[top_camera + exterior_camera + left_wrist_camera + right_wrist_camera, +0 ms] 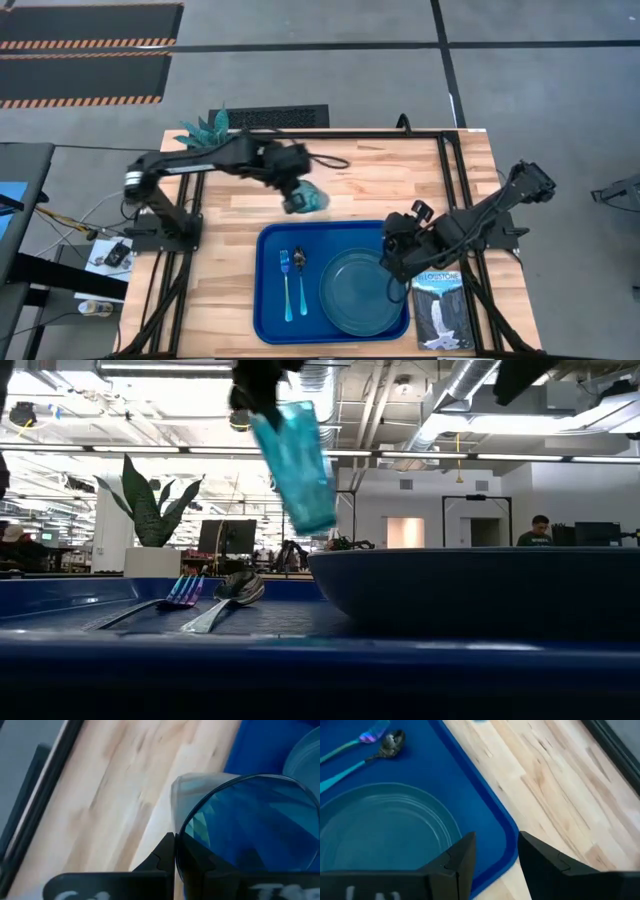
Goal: Pick and place plate/cup/fork/spoon on tray
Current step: Put the blue cup on the blue tray
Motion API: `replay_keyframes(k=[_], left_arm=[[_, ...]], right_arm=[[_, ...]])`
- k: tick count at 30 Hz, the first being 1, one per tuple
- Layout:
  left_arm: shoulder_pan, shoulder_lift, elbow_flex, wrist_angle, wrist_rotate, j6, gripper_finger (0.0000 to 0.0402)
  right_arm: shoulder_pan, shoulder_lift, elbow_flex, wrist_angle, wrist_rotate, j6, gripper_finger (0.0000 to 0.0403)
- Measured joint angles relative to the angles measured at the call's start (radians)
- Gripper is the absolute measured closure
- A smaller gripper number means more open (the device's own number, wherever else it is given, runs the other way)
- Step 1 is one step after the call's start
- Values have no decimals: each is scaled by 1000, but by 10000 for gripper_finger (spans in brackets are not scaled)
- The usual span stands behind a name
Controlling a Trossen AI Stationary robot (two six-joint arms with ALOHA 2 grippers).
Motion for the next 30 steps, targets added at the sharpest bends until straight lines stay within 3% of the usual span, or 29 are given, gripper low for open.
replay_keyframes(k=[7,14,30], left_arm=[[-17,163,140,140,152,104,401],[-39,266,198,140,125,171,401],[-118,322,199,143,63,208,401]], right_arm=[[87,0,0,-114,-12,193,234],[186,0,0,-239,-26,439,234],[215,0,0,-230,20,451,234]])
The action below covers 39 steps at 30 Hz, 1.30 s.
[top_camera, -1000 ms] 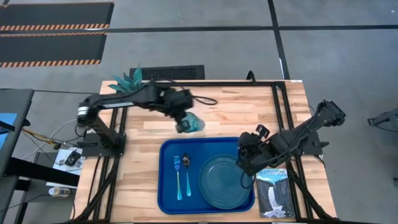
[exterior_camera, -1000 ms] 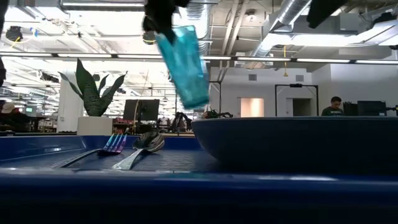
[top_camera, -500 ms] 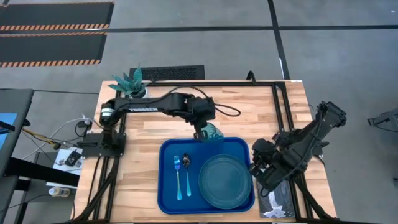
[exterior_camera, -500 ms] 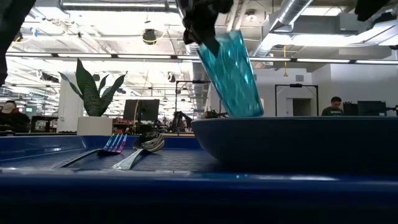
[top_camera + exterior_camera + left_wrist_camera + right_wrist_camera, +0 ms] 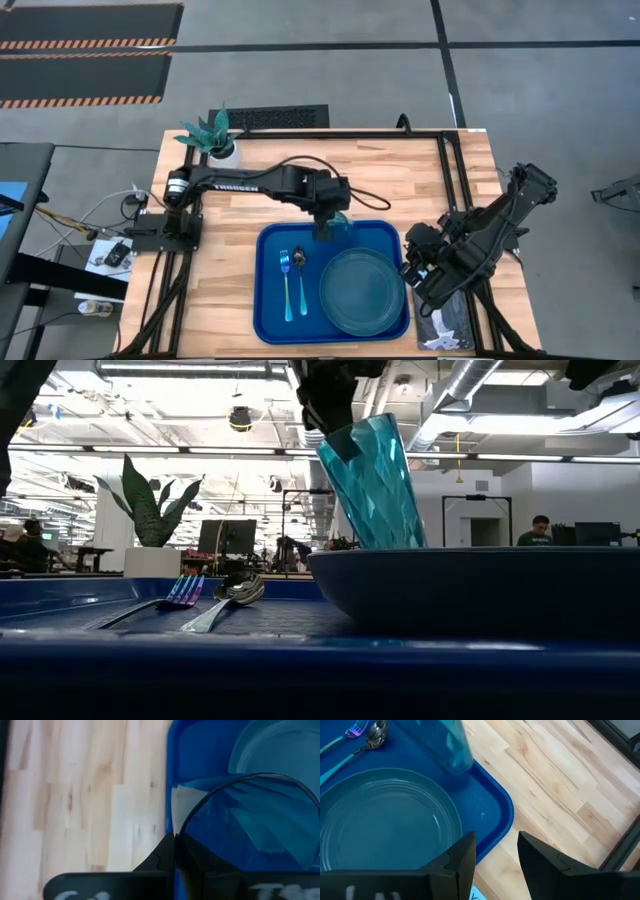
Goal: Pick and place plate/cup/fork/spoon on tray
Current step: Put the blue cup on the blue tray
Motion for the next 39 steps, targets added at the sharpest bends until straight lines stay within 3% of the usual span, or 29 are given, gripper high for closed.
replay_keyframes(k=[17,39], left_arm=[[2,51,1,-6,83,56,401],[3,54,0,-11,84,88,399]], right_arm=[[0,0,0,3,3,-3,234],[0,0,0,0,7,-3,234]])
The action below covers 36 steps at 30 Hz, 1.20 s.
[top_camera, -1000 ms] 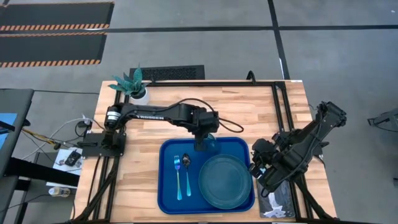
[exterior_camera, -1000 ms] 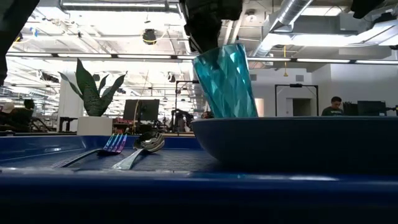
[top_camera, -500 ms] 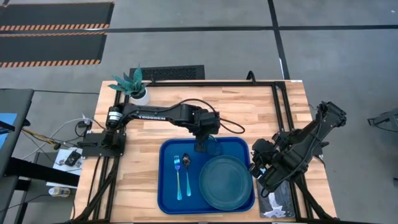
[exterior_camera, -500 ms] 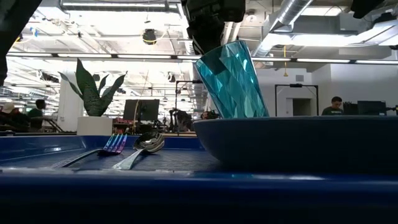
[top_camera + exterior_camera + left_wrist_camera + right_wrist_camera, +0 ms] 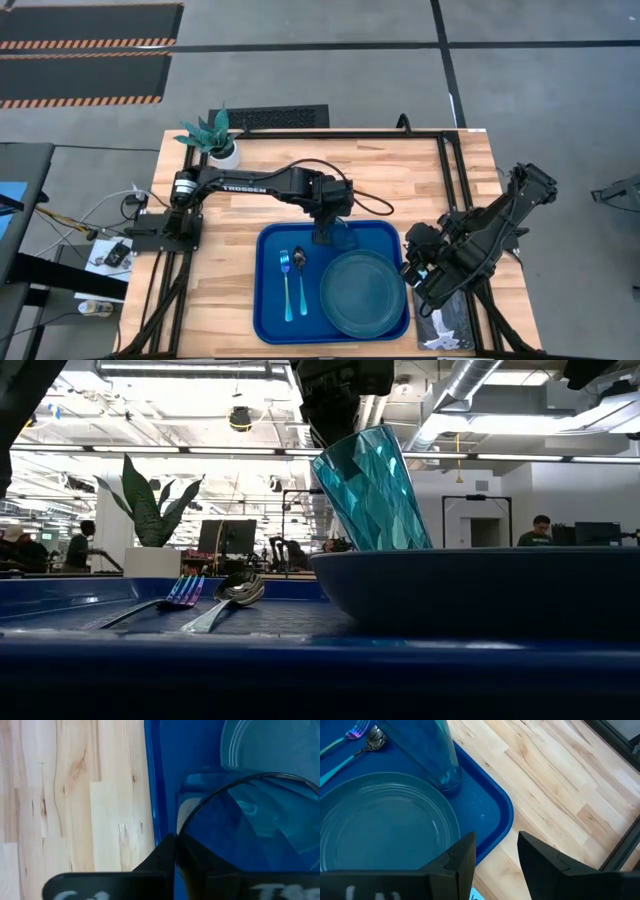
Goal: Pick and place plate/cup/fork/spoon on tray
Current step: Put the blue cup on the blue tray
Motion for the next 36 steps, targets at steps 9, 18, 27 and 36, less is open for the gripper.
replay_keyframes(k=[9,18,27,36], left_arm=[[0,1,0,0,0,11,398],[0,1,0,-1,0,24,398],[0,3,-2,-3,-1,56,387],[-1,6,-4,24,-38,79,290]], right_arm=[[0,0,0,0,1,-3,234],[0,0,0,0,3,-8,234],[0,0,0,0,3,-8,234],[0,0,0,0,3,-8,234]])
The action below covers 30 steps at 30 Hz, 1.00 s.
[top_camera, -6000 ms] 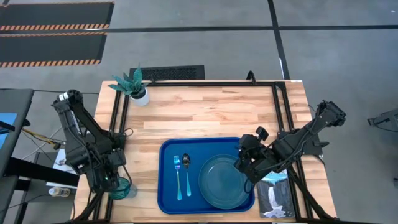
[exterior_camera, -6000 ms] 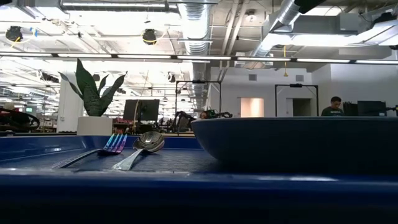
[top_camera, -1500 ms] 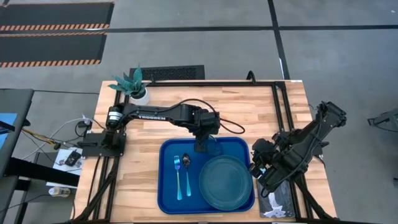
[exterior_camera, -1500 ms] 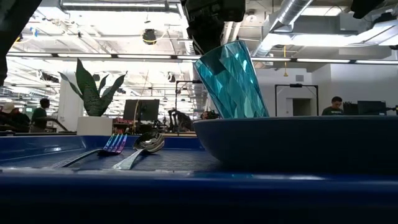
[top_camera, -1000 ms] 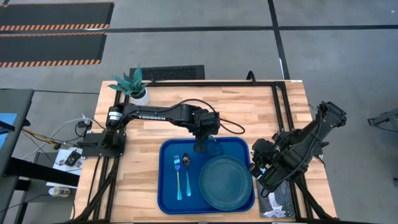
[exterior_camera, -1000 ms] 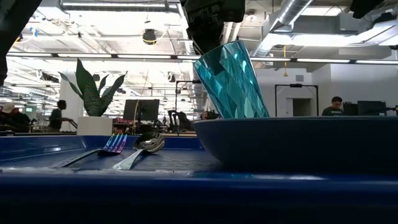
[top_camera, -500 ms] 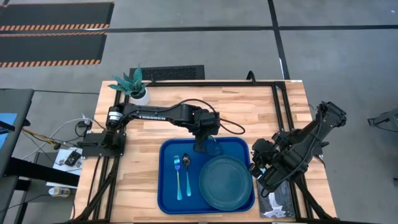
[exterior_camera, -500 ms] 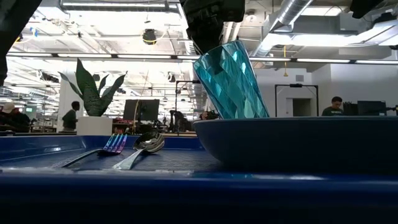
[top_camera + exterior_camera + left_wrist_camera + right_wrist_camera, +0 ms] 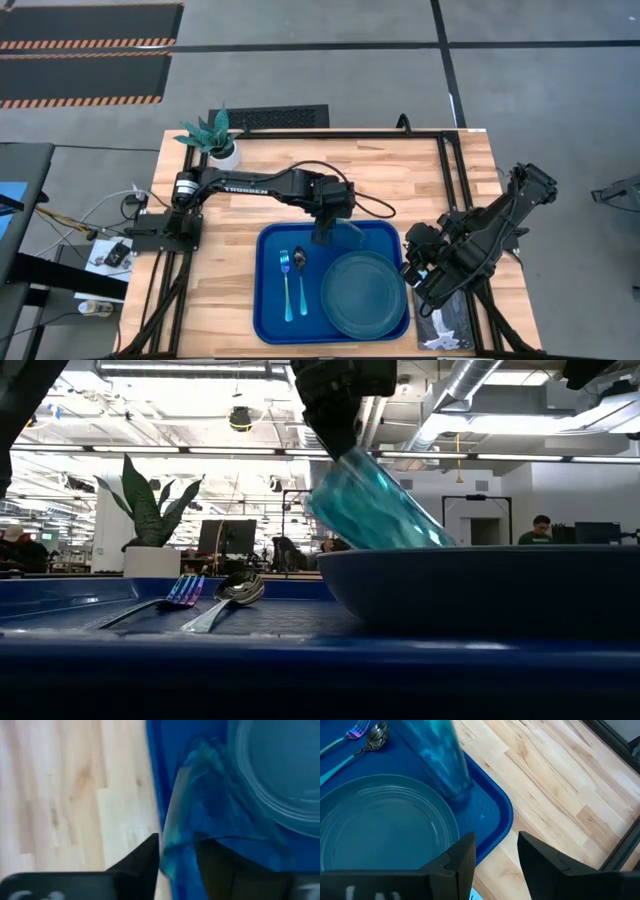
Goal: Pick and place plate/cup/fork/spoon on tray
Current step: Put the blue cup on the blue tray
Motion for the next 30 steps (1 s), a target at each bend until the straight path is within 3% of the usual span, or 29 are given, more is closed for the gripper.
replay_keyframes(k=[8,16,19,25,30], left_arm=[[1,-2,34,42,-79,-4,222],[4,-5,92,-91,-100,97,221],[21,-6,66,-95,-38,96,223],[87,-81,-130,-30,20,70,224],[133,-267,-423,226,8,31,224]], right_arm=[[0,0,0,1,0,0,234],[0,0,0,8,0,1,234],[0,0,0,11,0,1,234],[1,0,0,26,0,1,234],[1,0,-17,27,0,1,234]])
